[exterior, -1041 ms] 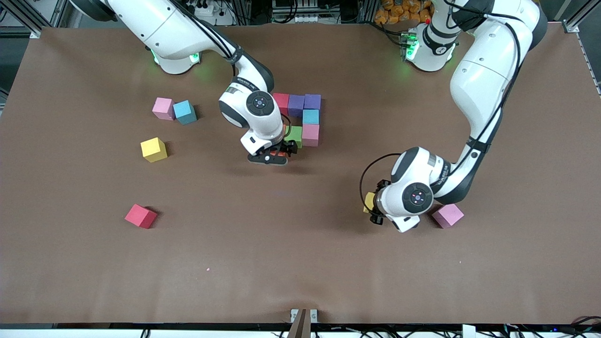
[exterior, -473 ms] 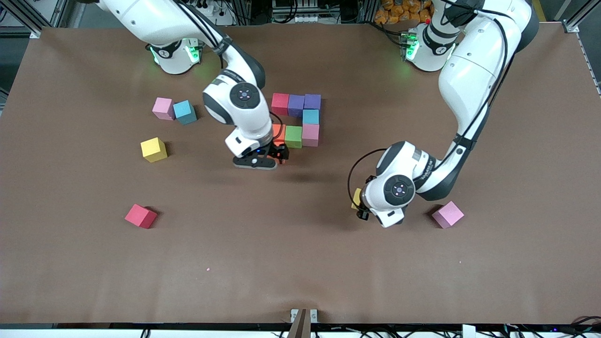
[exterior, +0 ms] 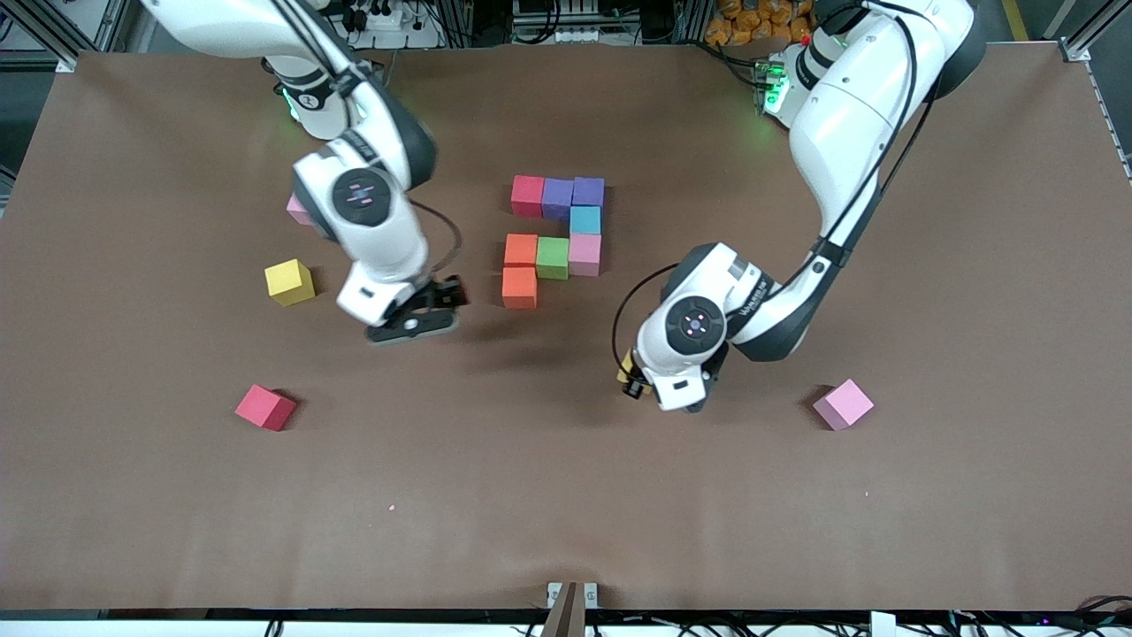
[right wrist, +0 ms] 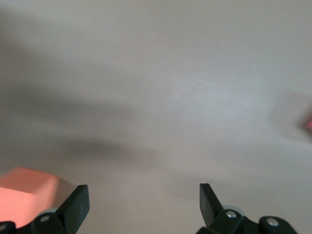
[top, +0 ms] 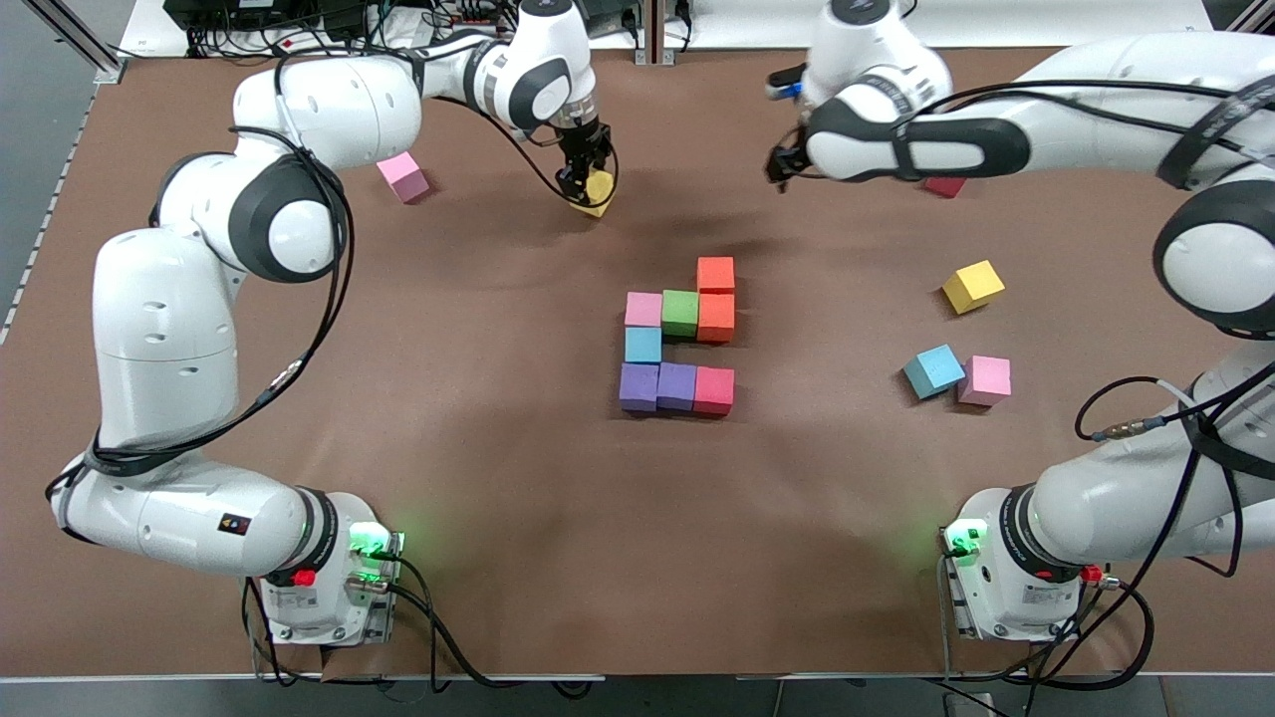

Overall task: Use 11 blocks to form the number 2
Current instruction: 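Carry yellow to center with the left gripper while the right gripper grasps red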

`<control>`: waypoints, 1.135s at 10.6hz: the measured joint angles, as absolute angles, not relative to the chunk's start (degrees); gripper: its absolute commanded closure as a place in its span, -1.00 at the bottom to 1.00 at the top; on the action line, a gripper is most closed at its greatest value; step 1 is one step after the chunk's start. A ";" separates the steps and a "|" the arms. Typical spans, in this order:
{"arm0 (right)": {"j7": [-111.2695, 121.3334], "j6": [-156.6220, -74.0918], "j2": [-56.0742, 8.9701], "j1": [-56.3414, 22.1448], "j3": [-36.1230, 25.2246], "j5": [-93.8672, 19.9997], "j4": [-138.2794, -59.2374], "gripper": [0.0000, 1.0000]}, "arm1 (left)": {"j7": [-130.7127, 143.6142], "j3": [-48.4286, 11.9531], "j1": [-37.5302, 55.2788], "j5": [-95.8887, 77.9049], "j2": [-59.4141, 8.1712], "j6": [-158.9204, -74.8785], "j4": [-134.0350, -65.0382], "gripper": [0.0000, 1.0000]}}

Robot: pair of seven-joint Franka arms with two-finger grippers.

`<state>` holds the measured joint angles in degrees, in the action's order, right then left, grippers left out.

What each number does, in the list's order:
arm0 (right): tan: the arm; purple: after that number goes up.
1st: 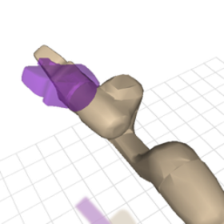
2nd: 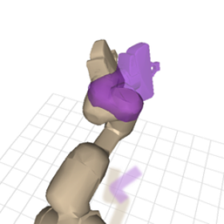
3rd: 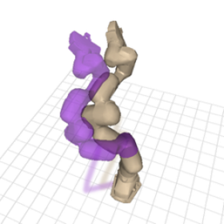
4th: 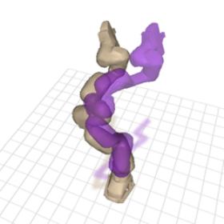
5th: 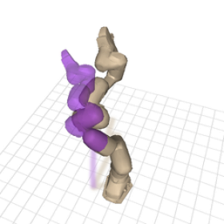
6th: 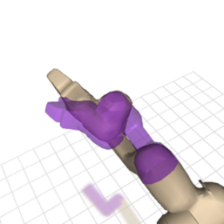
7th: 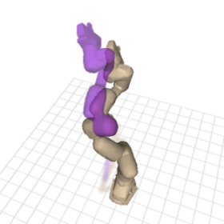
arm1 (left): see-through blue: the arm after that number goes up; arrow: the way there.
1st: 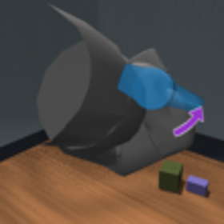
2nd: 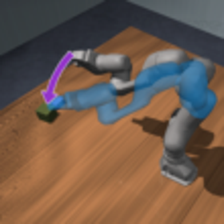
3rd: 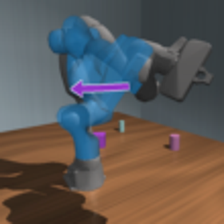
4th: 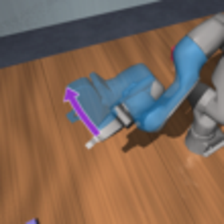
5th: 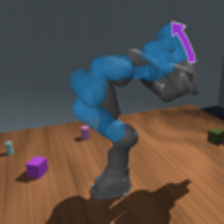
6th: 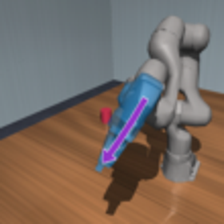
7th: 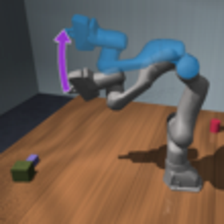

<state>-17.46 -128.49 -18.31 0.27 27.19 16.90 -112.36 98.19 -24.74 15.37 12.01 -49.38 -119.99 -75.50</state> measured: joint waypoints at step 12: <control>39.08 -132.54 -37.91 15.11 16.15 15.65 -96.54 -1.00 | 69.23 -24.61 25.04 9.38 -51.30 -122.65 -67.23 0.07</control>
